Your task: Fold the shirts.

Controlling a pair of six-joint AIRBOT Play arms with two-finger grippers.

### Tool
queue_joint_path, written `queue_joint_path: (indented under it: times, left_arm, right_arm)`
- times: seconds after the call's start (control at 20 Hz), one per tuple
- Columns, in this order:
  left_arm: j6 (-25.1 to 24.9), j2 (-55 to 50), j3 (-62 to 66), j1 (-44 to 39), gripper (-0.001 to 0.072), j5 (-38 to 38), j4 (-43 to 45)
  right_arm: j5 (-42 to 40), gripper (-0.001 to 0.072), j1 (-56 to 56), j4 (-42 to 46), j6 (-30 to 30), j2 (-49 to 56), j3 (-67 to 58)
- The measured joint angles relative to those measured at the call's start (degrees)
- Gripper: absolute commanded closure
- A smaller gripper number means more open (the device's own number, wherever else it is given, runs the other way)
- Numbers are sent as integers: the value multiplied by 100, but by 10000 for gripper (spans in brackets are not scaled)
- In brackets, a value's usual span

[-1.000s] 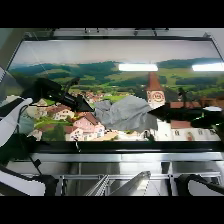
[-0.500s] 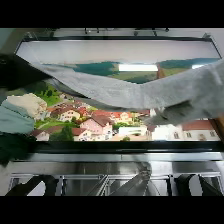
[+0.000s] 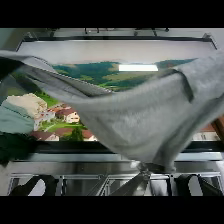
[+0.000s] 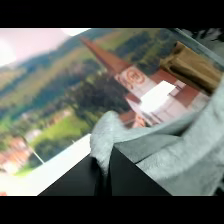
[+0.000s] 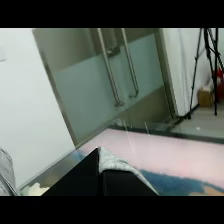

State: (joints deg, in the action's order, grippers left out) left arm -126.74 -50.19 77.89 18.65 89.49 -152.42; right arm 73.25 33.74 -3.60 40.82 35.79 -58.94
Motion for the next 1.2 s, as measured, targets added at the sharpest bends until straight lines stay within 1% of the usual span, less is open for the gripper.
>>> queue_joint_path:
  times: [0.1,0.15,0.2,0.3,0.35,0.4,0.45,0.5,0.6,0.65,0.7,0.85,0.95,1.05,1.2]
  left_arm:
    - [-94,-614,-684,-201,681,-404,15]
    - [-138,-1025,-966,-332,681,-699,0]
    - [-179,-1462,-1150,-459,681,-997,2]
    - [-245,-2485,-1189,-721,678,-1460,-11]
    - [-269,-2966,-1058,-833,665,-1589,-20]
    - [-282,-3462,-828,-944,397,-1690,-26]
    - [-284,-3875,-555,-1025,103,-1707,-48]
    - [-273,-4275,-223,-1095,-8,-1703,-48]
    - [-101,-4828,409,-1150,-8,-1517,-42]
    - [22,-5005,675,-1137,-8,-1368,2]
    - [133,-5139,907,-1095,-7,-1163,94]
    - [367,-5233,1073,-857,-7,-507,413]
    - [444,-5051,671,-621,-8,-192,562]
    - [461,-4704,-96,-315,-7,-68,778]
    - [463,-4192,-1329,116,-6,-385,1362]
  right_arm:
    - [-815,701,-715,560,-122,542,365]
    - [-1316,701,-1099,769,-289,935,518]
    - [-1821,701,-1451,909,-490,1405,605]
    - [-2570,694,-1919,1047,-828,2426,542]
    - [-2804,492,-2039,1080,-933,2922,413]
    - [-2979,209,-2107,1130,-1008,3436,229]
    - [-3012,200,-2122,1156,-1010,3838,44]
    - [-2968,210,-2094,1176,-973,4199,-153]
    - [-2708,212,-1897,1270,-647,4599,-422]
    - [-2538,229,-1731,1370,-444,4680,-503]
    - [-2286,340,-1513,1558,-208,4717,-562]
    - [-1342,348,-796,2354,426,4616,-448]
    - [-844,348,-363,2830,732,4387,-2]
    - [-581,348,46,3156,914,4006,693]
    - [-608,349,466,3379,1062,3289,1812]
